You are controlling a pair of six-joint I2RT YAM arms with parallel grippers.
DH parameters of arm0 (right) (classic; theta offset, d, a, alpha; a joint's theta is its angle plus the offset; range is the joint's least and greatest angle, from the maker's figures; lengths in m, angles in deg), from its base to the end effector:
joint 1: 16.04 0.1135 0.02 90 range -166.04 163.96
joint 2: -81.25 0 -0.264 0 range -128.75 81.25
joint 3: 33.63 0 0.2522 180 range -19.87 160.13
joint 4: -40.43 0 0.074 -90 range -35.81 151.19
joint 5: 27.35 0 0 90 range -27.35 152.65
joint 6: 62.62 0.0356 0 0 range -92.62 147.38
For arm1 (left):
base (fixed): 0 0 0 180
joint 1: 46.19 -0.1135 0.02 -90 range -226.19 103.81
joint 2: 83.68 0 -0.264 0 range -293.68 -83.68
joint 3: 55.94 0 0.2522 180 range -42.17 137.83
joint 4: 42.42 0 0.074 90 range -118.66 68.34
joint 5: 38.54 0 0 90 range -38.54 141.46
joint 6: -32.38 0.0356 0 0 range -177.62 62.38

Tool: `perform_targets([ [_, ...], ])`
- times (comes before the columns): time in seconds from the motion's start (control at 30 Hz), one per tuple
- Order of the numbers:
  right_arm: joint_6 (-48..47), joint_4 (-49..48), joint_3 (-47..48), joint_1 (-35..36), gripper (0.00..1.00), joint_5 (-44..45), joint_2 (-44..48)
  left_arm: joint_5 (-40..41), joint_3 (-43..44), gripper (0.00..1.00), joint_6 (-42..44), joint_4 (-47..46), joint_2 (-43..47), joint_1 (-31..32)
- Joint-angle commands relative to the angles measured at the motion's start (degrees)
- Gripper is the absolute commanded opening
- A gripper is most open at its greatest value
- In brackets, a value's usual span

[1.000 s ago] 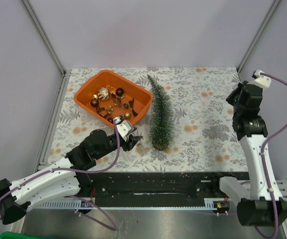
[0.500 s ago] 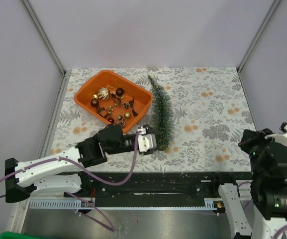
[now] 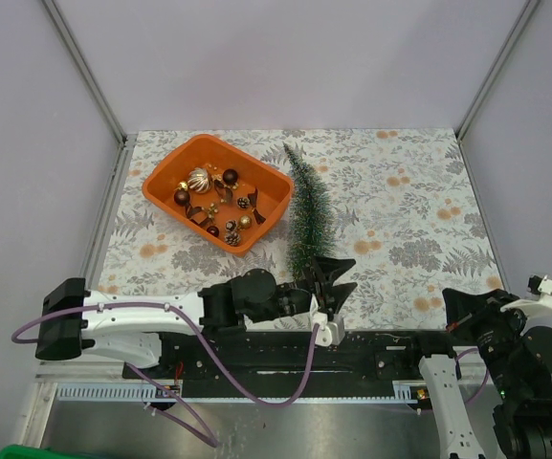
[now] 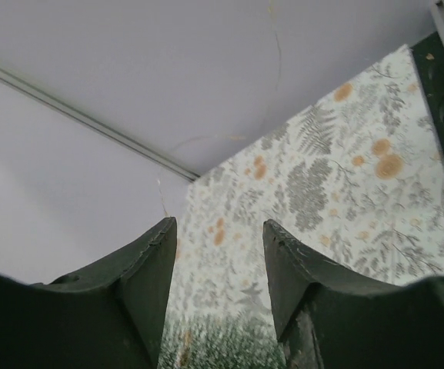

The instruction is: Decorate the small christmas tree

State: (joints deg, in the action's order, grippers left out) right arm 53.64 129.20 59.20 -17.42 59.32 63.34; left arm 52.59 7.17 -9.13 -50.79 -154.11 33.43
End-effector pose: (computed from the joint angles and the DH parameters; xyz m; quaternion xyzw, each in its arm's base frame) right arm -0.0592 0.0035 0.4120 0.1706 0.7684 0.1551 0.5970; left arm 0.0532 -0.2864 0.3321 0.6269 0.3128 -0.1848 0.6892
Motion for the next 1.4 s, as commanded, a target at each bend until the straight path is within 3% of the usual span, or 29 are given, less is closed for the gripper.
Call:
perform_targets([
  [0.0,0.2,4.6,0.6,0.3,0.0,-1.2,-0.5,5.7,-0.9,0.5,7.9,-16.8,-1.4,1.3],
  [0.47,1.7,11.1,5.8,0.3,0.0,-6.6,1.5,3.8,2.0,0.56,3.9,-13.5,-7.6,1.1],
  [0.7,0.5,16.6,7.3,0.3,0.0,-5.2,1.9,7.0,3.5,0.48,2.1,-17.2,-7.2,1.0],
  [0.83,0.0,16.4,6.6,0.2,0.0,-4.3,1.5,4.3,-1.5,0.47,3.2,-15.3,-2.3,3.5],
  [1.0,-0.4,16.2,5.9,0.3,0.0,-4.5,1.6,5.1,-8.8,0.45,6.8,-23.5,0.5,6.8],
  [1.13,-0.2,17.2,4.2,0.3,0.0,-4.7,2.6,6.3,-5.0,0.44,5.2,-23.1,-1.8,5.8],
  [1.37,1.2,18.0,4.1,0.3,0.0,-7.1,4.3,9.0,7.0,0.47,-5.0,-13.8,-8.2,-2.1],
])
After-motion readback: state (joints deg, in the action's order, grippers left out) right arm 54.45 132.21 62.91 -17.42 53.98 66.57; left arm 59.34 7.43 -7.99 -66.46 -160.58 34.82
